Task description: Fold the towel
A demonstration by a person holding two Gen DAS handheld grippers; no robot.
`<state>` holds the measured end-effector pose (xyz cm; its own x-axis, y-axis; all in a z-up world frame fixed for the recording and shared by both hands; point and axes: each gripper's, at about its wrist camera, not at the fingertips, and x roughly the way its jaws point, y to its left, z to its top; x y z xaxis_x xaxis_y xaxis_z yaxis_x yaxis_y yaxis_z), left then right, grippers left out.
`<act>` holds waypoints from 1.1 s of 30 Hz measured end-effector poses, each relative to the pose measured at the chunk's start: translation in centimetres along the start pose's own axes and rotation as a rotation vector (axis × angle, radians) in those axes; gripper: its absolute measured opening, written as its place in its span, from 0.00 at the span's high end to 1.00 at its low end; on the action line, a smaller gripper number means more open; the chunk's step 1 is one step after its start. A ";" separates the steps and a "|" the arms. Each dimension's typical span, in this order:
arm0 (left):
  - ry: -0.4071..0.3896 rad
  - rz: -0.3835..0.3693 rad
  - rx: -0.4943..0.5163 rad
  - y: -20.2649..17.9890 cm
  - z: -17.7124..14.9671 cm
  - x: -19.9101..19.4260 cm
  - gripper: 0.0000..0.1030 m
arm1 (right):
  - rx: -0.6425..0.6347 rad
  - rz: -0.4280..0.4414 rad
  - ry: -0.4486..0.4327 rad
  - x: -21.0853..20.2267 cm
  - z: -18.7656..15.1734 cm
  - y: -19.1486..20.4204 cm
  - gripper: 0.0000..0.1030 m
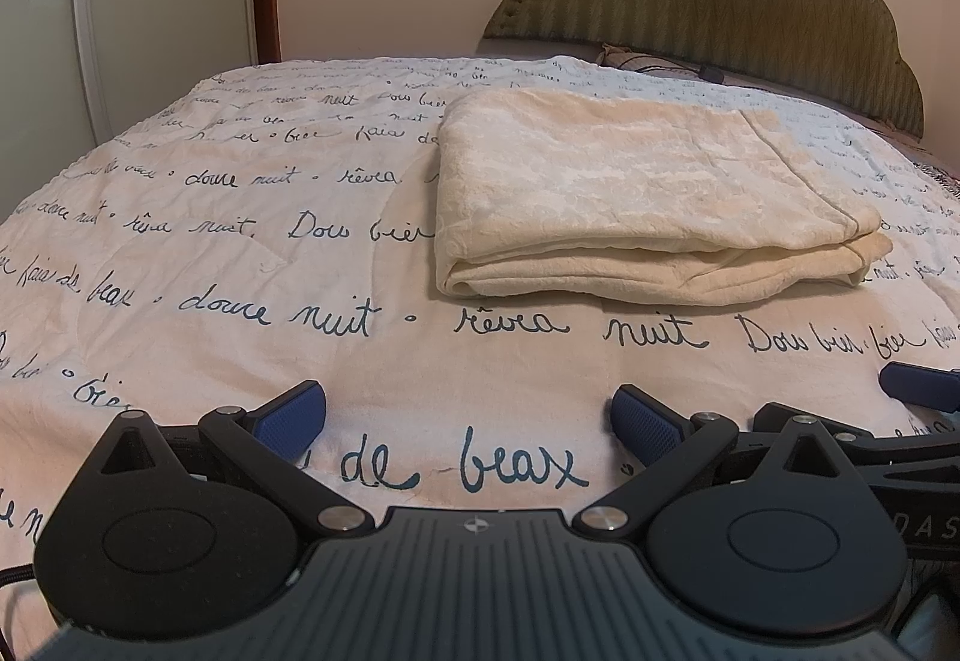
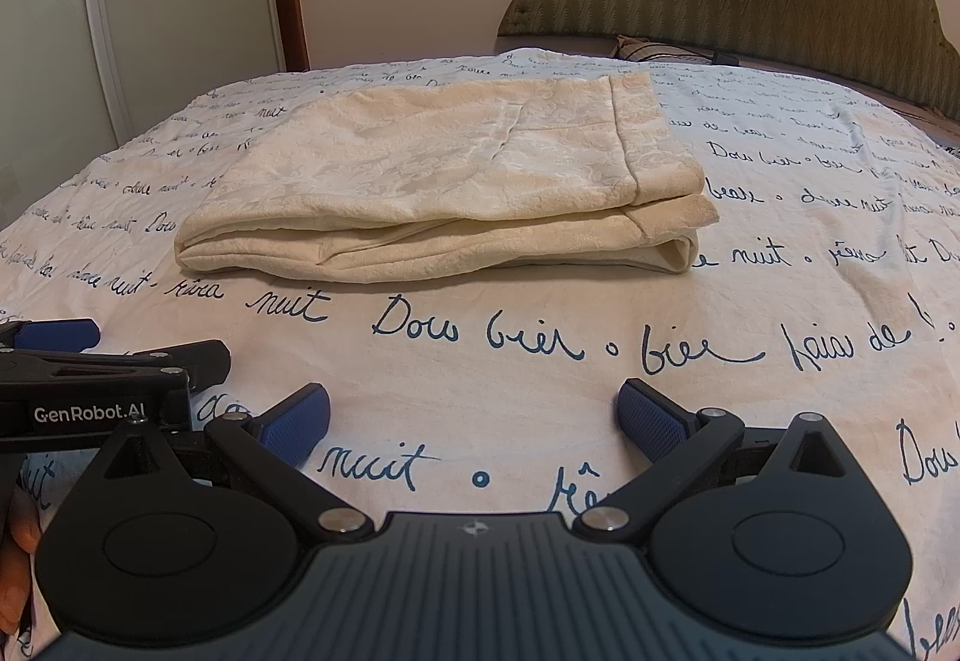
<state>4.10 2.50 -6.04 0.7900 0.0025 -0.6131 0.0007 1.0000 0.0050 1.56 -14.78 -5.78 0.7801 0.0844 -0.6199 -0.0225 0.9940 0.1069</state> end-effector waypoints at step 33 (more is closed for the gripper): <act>0.003 0.013 0.009 -0.1 0.0 0.0 0.00 | 0.035 -0.110 0.006 1.1 0.8 -1.1 0.00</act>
<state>4.11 2.41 -6.04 0.7880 0.0156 -0.6155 -0.0043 0.9998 0.0199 2.96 -15.81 -6.00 0.7731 -0.0241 -0.6338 0.0844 0.9943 0.0652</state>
